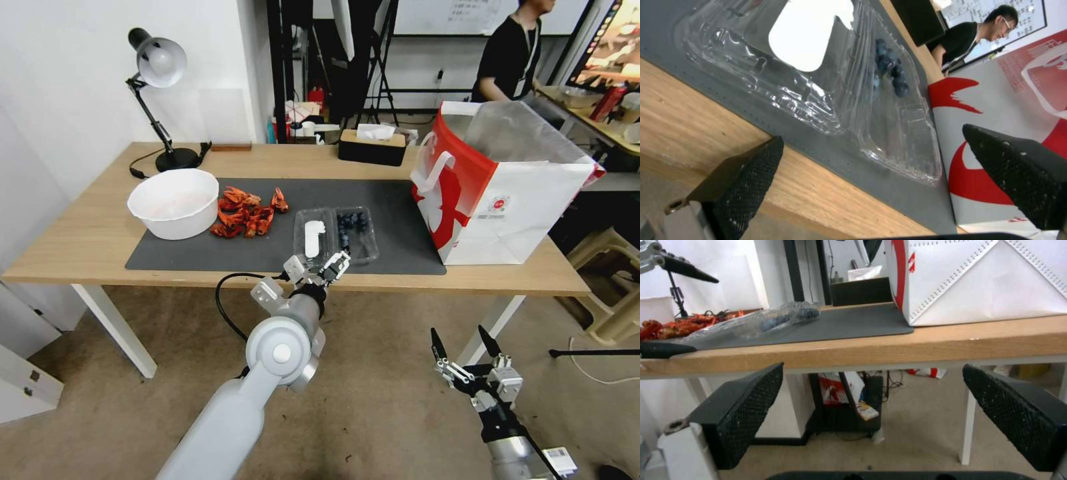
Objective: Close the takeout container lid, then place the container into the takeout bag.
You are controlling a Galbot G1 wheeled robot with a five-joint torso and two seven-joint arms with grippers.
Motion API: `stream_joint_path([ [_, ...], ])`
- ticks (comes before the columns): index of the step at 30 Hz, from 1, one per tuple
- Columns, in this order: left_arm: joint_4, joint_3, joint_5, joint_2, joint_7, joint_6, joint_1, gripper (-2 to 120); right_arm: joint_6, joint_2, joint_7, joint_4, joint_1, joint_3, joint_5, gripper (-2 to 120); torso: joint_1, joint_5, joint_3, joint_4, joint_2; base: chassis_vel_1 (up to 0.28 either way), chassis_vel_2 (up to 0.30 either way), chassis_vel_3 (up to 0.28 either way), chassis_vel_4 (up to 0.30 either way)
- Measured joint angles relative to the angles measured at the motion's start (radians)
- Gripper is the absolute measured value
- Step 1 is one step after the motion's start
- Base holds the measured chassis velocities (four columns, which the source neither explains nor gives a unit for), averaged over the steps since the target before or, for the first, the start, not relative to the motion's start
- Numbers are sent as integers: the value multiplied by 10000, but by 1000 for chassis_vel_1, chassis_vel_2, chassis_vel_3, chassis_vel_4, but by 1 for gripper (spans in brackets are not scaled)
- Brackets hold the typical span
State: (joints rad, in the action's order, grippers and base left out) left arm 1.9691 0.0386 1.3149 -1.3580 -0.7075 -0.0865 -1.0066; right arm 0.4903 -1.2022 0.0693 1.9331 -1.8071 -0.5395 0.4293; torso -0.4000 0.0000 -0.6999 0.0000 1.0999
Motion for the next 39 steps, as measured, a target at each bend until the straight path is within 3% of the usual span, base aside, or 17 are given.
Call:
stream_joint_path([
  [13, 160, -224, 246, 41, 111, 11, -126, 100, 29, -12, -17, -110, -2, 94, -45, 100, 0, 0, -1, 0, 0, 0, 0, 0, 0],
  [39, -437, -225, 270, -322, 511, 453, 236, 100, 107, -9, -57, -167, -75, 27, -97, 100, 0, 0, -1, 0, 2, 0, 0, 0, 0],
])
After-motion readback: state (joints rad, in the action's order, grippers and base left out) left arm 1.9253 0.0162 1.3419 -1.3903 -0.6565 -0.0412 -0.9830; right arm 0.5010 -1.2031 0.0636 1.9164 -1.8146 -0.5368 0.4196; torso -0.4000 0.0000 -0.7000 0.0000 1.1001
